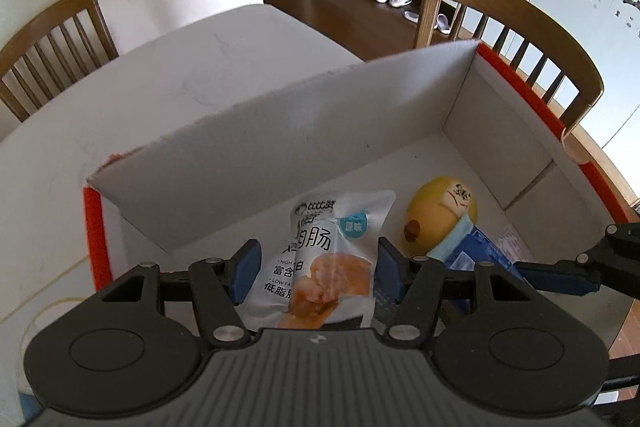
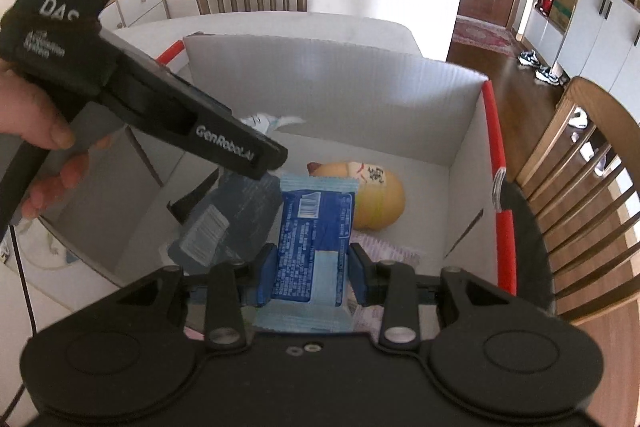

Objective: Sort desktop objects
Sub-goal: 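Lower both packets into the box and open both tools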

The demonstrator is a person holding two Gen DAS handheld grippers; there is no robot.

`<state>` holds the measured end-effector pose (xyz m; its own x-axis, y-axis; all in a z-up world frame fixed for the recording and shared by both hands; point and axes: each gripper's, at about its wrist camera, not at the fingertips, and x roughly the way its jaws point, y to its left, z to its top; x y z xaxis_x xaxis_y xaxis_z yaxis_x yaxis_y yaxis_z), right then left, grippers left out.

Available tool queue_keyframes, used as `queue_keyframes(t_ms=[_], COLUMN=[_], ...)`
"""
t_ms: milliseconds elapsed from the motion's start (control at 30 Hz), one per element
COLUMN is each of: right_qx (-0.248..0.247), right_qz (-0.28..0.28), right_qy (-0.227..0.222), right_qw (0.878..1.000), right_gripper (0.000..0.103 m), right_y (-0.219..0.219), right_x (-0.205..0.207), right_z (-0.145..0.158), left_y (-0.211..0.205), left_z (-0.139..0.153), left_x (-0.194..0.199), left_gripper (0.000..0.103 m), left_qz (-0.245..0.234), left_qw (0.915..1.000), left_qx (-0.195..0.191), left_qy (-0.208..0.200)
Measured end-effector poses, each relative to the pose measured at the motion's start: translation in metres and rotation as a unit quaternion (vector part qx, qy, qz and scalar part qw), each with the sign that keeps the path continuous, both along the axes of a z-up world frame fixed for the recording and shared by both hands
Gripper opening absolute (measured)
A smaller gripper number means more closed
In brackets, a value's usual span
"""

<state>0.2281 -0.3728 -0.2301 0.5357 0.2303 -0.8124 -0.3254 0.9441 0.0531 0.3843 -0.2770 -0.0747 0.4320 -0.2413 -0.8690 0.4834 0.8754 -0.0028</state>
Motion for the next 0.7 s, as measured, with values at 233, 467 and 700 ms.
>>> queue_keyframes(t_ms=[233, 467, 700], right_qx=[0.010, 0.007, 0.017], right_qz=[-0.014, -0.022, -0.031], right_qy=[0.018, 0.027, 0.014], right_qw=[1.000, 0.999, 0.999], right_gripper=[0.037, 0.041, 0.061], right_y=[-0.006, -0.011, -0.017], right_x=[0.006, 0.010, 0.005], right_z=[-0.006, -0.010, -0.003], left_y=[-0.002, -0.006, 0.003], left_z=[-0.010, -0.011, -0.001], left_x=[0.002, 0.000, -0.010], left_gripper=[0.045, 0.045, 0.069], left_qz=[-0.004, -0.010, -0.012], left_qw=[0.9993, 0.9991, 0.9995], left_qx=[-0.009, -0.001, -0.023], left_qy=[0.036, 0.042, 0.020])
